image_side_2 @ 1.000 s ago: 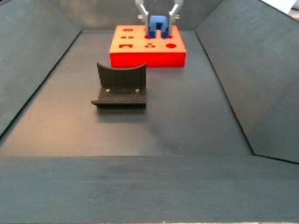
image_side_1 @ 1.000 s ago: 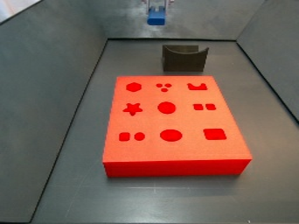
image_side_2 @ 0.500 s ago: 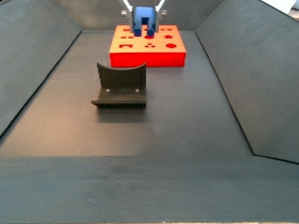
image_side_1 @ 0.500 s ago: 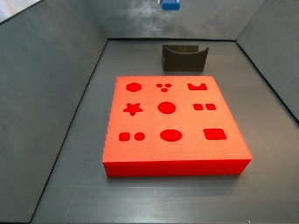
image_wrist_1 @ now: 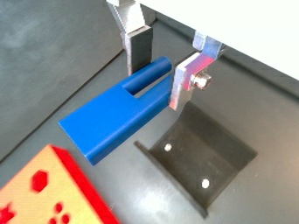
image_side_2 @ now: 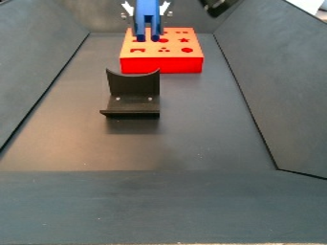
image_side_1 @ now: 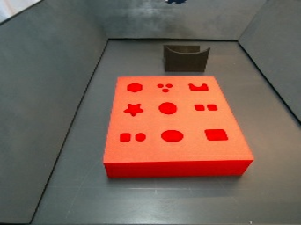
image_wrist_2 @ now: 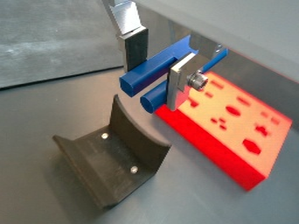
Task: Pick up the square-circle object. Move up. Place the square-circle object on the fixture. Regrasp the square-circle object. Rotate the square-circle object. Move to above the board. Insert the square-circle object.
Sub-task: Place the square-circle object on the fixture.
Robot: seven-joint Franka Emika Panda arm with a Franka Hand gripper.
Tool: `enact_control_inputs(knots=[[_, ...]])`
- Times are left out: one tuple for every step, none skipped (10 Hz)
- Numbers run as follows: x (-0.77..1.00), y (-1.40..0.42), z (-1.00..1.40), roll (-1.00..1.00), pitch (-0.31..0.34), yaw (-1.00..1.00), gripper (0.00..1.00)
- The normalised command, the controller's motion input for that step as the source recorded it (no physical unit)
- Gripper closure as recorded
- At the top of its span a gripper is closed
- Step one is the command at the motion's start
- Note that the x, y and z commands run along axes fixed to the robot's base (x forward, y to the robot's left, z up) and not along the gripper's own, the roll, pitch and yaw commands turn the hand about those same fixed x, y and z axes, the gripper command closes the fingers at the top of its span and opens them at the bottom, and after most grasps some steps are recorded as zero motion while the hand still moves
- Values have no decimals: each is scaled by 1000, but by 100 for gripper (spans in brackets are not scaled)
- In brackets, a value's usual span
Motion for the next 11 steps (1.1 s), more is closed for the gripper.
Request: enact_control_inputs(knots=[[548,60,-13,-504,147,-71,100],[468,52,-11,-305,132,-86,100],[403,38,-6,-225,114,-89,100],[326,43,-11,-192,101,-89,100],[252,46,-9,-180,93,-81,100],[132,65,-1000,-1000,28,-140,100],[118,70,-1000,-1000,24,-145,100],[124,77,-1000,-1000,33,-144,100],[132,77,-1000,-1000,43,-144,100],[145,85,-1000,-1000,60,-148,100],[153,93,-1000,-1000,61,-158,100]])
